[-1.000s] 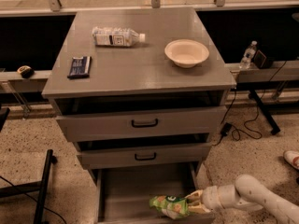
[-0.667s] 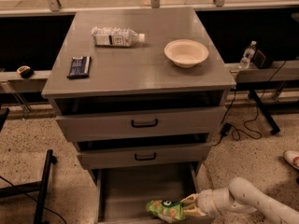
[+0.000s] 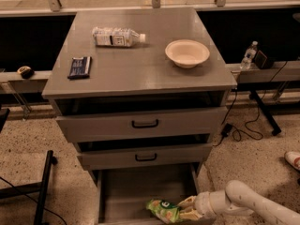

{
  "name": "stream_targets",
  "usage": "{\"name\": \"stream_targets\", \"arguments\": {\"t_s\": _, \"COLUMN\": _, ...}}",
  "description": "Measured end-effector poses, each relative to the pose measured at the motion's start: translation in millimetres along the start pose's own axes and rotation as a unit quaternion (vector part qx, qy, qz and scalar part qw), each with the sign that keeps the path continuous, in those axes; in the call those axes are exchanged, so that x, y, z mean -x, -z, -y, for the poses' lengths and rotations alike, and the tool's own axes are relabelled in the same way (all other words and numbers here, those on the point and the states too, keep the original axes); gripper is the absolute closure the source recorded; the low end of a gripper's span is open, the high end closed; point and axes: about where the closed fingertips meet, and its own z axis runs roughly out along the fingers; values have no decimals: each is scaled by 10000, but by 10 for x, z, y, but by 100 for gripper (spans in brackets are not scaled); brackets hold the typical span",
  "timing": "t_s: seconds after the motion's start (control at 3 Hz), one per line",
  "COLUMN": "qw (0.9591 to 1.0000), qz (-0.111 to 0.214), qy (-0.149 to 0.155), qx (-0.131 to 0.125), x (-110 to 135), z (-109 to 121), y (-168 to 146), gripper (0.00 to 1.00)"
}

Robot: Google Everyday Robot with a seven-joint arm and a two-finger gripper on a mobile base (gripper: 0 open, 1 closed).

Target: Place green rice chip bag into bottom drawer

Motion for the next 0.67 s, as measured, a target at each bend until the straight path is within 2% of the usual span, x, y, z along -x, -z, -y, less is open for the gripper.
{"name": "stream_targets", "arguments": {"t_s": 0.33, "qw": 9975, "qz": 595, "qy": -347, "qx": -152, "x": 27, "z": 142, "y": 240, "gripper": 0}}
{"name": "stream_targets", "arguments": {"t_s": 0.67, "qw": 9947, "qz": 918, "qy": 82, "qx": -463, "x": 152, "z": 313, "y": 682, "gripper": 0}}
